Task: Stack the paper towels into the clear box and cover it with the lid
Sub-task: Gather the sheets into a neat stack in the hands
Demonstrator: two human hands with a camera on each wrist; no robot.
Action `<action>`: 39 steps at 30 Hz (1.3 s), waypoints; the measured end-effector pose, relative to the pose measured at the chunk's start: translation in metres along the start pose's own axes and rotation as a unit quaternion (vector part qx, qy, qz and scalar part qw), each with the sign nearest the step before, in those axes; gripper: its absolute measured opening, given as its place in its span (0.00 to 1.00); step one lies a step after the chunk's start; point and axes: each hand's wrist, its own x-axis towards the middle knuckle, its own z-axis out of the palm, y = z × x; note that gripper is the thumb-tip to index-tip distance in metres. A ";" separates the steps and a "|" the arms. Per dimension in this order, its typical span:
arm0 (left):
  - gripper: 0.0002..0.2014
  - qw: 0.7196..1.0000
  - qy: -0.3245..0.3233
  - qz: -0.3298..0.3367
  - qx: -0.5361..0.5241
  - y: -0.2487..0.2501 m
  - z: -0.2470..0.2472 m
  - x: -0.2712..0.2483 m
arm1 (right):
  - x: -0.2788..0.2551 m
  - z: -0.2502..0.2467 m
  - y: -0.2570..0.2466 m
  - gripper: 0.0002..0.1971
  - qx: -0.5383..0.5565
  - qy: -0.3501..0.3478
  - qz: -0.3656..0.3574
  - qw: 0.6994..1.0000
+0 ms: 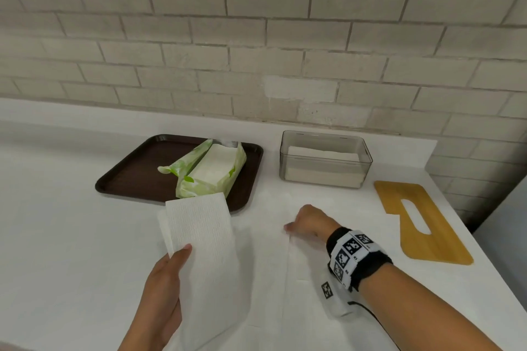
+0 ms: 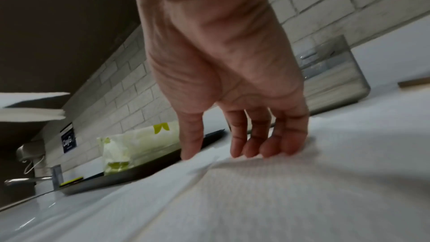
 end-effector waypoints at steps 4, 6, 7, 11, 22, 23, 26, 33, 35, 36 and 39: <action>0.17 1.000 0.010 0.000 0.001 -0.004 -0.004 0.002 | 0.001 0.016 -0.006 0.21 -0.039 0.018 0.005 0.999; 0.17 1.000 0.006 0.002 0.001 -0.004 -0.005 0.002 | 0.001 0.013 -0.010 0.10 0.005 0.045 -0.003 0.999; 0.17 1.000 0.005 0.003 0.001 -0.005 -0.005 0.003 | 0.001 0.010 -0.011 0.07 0.044 0.050 -0.024 0.997; 0.16 1.000 0.000 0.005 0.006 -0.005 -0.005 0.005 | -0.026 -0.014 -0.014 0.11 0.246 0.046 -0.154 0.956; 0.10 0.996 -0.083 -0.004 0.030 0.003 0.038 0.001 | -0.116 -0.034 -0.044 0.10 0.372 0.150 -0.309 0.863; 0.11 0.995 -0.093 -0.005 0.039 0.003 0.045 -0.001 | -0.112 -0.027 -0.048 0.11 0.308 0.220 -0.293 0.878; 0.16 0.991 -0.122 -0.005 0.056 0.001 0.061 -0.007 | -0.110 -0.011 -0.046 0.07 0.176 0.308 -0.254 0.900; 0.18 0.967 -0.211 0.039 0.138 -0.013 0.082 -0.018 | -0.115 -0.011 -0.012 0.06 0.193 0.331 -0.240 0.892; 0.13 0.967 -0.183 0.060 0.169 -0.020 0.087 -0.013 | -0.120 -0.012 -0.001 0.04 0.239 0.312 -0.214 0.894; 0.13 0.967 -0.168 0.067 0.178 -0.023 0.088 -0.010 | -0.123 -0.013 0.006 0.06 0.283 0.286 -0.191 0.895; 0.14 0.969 -0.144 0.100 0.176 -0.026 0.094 -0.006 | -0.135 -0.011 0.022 0.21 0.481 0.083 -0.119 0.865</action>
